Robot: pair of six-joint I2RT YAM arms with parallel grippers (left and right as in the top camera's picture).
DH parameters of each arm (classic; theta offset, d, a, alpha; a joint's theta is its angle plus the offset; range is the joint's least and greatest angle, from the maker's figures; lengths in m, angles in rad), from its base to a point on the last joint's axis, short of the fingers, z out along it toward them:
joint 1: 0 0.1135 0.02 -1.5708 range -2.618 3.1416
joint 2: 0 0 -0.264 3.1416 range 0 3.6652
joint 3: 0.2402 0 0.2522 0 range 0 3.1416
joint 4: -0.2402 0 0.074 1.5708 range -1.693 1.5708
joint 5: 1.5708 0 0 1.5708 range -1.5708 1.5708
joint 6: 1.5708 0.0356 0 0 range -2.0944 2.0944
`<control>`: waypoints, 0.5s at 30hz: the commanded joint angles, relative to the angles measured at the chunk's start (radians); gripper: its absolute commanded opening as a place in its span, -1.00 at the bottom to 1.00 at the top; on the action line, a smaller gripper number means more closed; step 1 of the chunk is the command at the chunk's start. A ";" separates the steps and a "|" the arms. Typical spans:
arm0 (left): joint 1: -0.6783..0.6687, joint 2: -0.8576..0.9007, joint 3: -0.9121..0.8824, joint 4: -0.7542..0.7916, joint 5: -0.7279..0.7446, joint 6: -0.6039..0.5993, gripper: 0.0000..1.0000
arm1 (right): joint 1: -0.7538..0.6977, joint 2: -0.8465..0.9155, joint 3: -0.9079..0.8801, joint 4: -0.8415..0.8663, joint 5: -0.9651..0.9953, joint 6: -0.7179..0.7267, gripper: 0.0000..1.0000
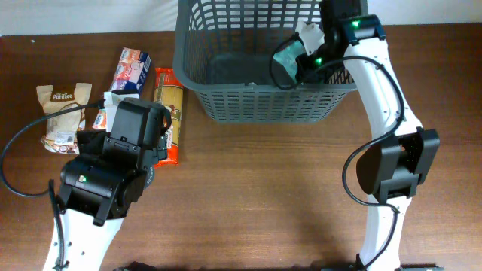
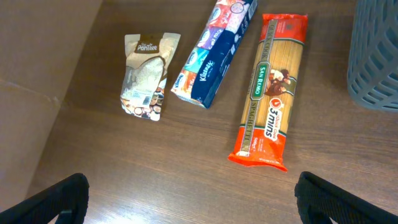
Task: Pack container
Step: 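Lower the wipes pack into the basket beside the jar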
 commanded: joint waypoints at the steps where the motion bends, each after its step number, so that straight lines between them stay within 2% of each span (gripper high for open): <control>1: 0.005 -0.005 0.017 -0.001 -0.021 -0.017 0.99 | 0.006 -0.007 -0.011 0.012 0.012 -0.006 -0.92; 6: 0.005 -0.005 0.017 -0.001 -0.021 -0.017 0.99 | 0.006 -0.006 -0.011 0.014 0.012 -0.006 -0.92; 9: 0.005 -0.005 0.017 -0.001 -0.021 -0.017 0.99 | 0.006 -0.006 -0.011 0.014 0.012 -0.006 -0.62; 11: 0.005 -0.005 0.017 -0.001 -0.020 -0.017 0.98 | 0.006 -0.006 -0.011 0.014 0.012 -0.006 -0.57; 13: 0.005 -0.005 0.017 -0.001 -0.020 -0.017 0.99 | 0.006 -0.006 -0.011 0.014 0.012 -0.006 -0.25; 15: 0.005 -0.005 0.017 -0.001 -0.020 -0.017 0.99 | 0.006 -0.006 -0.011 0.014 0.012 -0.006 -0.25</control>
